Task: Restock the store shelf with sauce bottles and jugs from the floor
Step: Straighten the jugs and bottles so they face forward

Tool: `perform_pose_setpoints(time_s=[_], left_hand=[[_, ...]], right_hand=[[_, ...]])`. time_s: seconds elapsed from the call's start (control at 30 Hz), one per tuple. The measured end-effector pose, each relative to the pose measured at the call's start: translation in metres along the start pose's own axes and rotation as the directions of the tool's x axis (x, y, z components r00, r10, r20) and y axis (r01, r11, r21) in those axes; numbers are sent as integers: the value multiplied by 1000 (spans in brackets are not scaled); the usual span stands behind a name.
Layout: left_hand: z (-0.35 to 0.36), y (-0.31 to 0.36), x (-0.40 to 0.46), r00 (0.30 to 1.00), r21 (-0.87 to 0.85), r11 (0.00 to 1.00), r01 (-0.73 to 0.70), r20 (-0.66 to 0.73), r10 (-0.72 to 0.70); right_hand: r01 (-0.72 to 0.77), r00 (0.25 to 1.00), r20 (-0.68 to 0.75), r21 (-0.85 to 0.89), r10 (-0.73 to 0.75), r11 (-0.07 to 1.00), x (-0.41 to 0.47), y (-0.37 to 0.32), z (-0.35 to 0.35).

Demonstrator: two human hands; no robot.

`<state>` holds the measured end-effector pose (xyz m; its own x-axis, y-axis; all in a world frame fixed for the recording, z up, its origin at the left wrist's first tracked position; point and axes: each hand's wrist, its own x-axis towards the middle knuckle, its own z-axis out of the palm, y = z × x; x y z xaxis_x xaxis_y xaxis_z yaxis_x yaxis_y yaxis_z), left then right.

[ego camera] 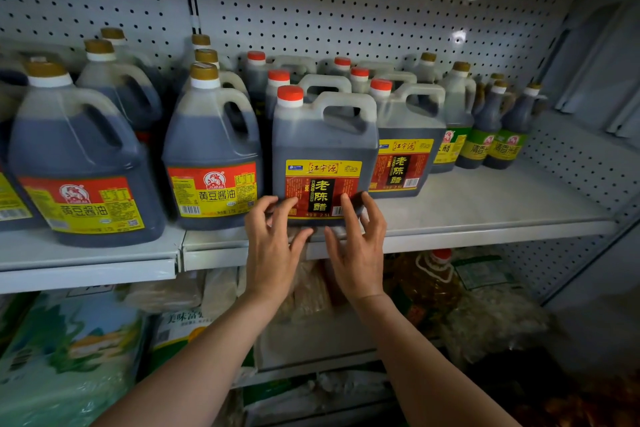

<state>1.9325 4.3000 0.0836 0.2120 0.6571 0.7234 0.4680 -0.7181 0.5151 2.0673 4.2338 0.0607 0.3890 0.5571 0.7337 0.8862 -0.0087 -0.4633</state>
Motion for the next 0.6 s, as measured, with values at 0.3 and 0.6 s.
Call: perform_pose_setpoints(time_s=[0.3,0.6], left_hand=[[9,5,5,997,-16,998,56,-49,-57],[10,7,0,998,-124,991,42,-33,-47]], right_hand=[[-75,996,-54,-3,75,997,7,-1,5],[-34,998,-52,7,34,999,5,4,4]])
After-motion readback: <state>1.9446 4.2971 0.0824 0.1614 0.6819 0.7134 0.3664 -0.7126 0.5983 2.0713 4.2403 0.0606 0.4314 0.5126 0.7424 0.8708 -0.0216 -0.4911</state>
